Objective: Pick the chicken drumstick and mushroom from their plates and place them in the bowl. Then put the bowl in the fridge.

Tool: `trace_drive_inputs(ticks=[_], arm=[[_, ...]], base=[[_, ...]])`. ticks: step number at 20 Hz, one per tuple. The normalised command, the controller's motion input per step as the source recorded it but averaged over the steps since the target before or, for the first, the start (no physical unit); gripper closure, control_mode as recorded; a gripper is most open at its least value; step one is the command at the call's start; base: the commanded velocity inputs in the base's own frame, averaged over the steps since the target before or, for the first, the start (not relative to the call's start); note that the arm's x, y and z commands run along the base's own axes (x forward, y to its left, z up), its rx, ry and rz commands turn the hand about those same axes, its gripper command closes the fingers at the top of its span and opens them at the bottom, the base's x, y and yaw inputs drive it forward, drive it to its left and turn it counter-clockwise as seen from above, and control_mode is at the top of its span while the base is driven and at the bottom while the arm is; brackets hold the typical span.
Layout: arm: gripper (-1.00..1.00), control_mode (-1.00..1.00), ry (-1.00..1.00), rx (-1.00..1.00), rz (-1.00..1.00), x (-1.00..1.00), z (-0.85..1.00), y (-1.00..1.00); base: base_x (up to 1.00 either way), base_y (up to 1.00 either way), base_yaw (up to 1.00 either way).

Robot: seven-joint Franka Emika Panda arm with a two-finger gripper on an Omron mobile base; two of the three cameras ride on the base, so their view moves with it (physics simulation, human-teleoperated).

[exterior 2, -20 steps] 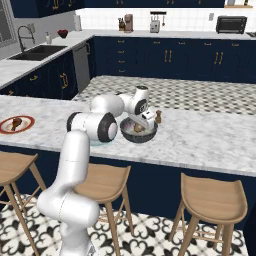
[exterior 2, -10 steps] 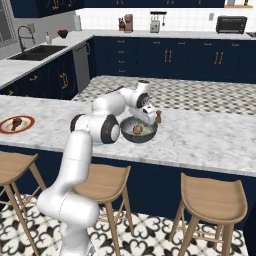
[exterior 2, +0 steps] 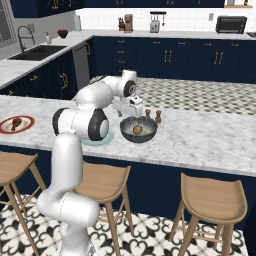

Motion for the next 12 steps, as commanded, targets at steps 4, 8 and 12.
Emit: trace_drive_inputs(ticks=[4,8,12], arm=[[-1.00,-1.00,-0.13,-0.16,0.09,-1.00,-0.91,1.00],[-1.00,-1.00,-0.20,-0.06,0.14,-1.00,-0.16,0.69],[-1.00,-1.00,-0.02,0.00,0.15,-0.64,0.17,0.29]], base=[[0.00,0.00,0.00],[0.00,0.00,0.00],[0.00,0.00,0.00]])
